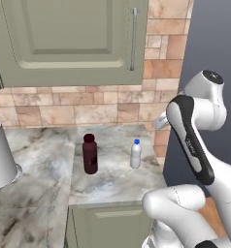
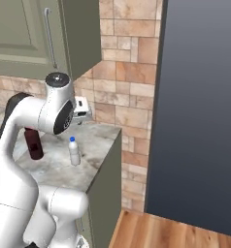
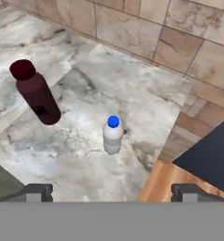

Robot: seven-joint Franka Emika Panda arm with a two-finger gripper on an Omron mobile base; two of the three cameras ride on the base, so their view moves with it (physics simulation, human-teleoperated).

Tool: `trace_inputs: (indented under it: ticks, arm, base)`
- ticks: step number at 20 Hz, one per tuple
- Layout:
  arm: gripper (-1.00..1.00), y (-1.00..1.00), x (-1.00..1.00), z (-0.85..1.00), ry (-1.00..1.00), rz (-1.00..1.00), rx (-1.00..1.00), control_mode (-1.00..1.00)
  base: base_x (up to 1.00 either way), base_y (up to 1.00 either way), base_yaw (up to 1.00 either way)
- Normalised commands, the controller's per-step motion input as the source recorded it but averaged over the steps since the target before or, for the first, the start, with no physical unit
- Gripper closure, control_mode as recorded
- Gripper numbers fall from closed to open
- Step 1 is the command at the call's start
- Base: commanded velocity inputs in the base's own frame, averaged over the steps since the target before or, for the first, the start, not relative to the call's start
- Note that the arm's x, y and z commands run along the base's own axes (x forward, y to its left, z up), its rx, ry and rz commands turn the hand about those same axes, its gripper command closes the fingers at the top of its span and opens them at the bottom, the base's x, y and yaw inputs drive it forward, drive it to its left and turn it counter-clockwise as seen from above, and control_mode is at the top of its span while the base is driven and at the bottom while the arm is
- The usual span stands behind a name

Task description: Place the drinks on the dining counter in a tight cluster.

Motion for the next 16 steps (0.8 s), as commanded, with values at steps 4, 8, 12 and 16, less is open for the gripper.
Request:
trace_inputs:
  ticks: [4,8,12,16]
  arm:
    - [-1.0,0.0,0.38,-0.5,-0.02,0.32,0.18,-1.0]
    - [-1.0,0.0,0.61,-0.44,0.0,0.36,0.16,-1.0]
    - [-1.0,-0.14,0.79,-0.1,0.02,0.43,0.09,-1.0]
    - [-1.0,-0.5,0.88,0.0,0.0,0.48,0.12,-1.0]
  base:
    - [0.0,0.0,0.0]
    - [0.0,0.0,0.0]
    - [0.0,0.0,0.0]
    - [0.0,0.0,0.0]
